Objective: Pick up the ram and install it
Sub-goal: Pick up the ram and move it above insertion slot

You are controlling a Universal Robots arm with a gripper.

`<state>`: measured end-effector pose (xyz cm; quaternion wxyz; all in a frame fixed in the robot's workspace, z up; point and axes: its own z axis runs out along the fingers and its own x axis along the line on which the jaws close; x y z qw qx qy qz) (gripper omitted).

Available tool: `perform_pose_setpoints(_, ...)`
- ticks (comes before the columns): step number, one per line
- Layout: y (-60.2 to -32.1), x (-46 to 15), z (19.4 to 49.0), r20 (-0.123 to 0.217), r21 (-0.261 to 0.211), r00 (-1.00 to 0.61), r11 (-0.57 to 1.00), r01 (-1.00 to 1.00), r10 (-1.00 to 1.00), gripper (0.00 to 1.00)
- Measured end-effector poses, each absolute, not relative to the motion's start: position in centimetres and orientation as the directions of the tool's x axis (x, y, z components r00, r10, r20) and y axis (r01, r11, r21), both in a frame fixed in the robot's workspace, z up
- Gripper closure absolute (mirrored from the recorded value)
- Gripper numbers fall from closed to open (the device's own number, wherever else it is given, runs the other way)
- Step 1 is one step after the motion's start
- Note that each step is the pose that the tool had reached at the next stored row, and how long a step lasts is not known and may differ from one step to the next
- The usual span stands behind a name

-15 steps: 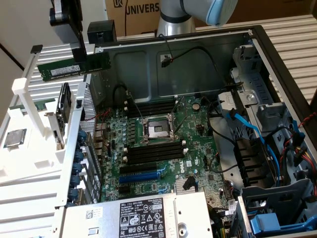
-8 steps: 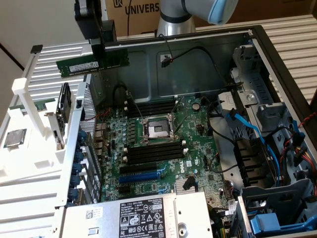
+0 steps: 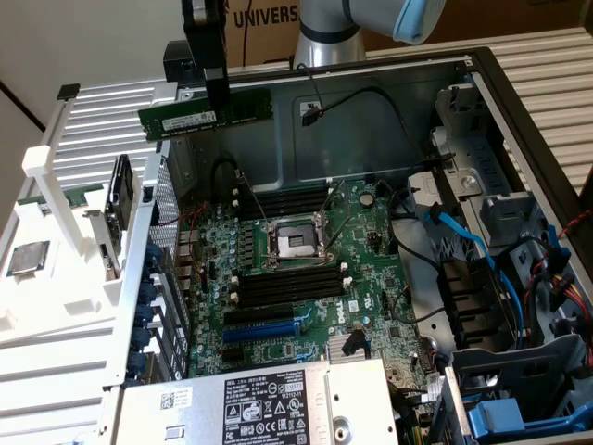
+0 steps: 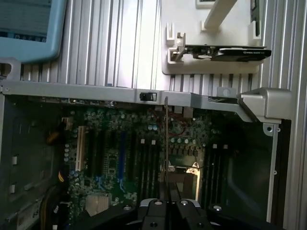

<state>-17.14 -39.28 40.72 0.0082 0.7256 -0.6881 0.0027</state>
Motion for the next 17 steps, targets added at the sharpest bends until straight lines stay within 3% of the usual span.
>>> perform_pose_setpoints(17, -38.9, -13.1, 40.7, 0.034, 0.009, 0.044, -0.044, -0.999, -0.998, 0.88)
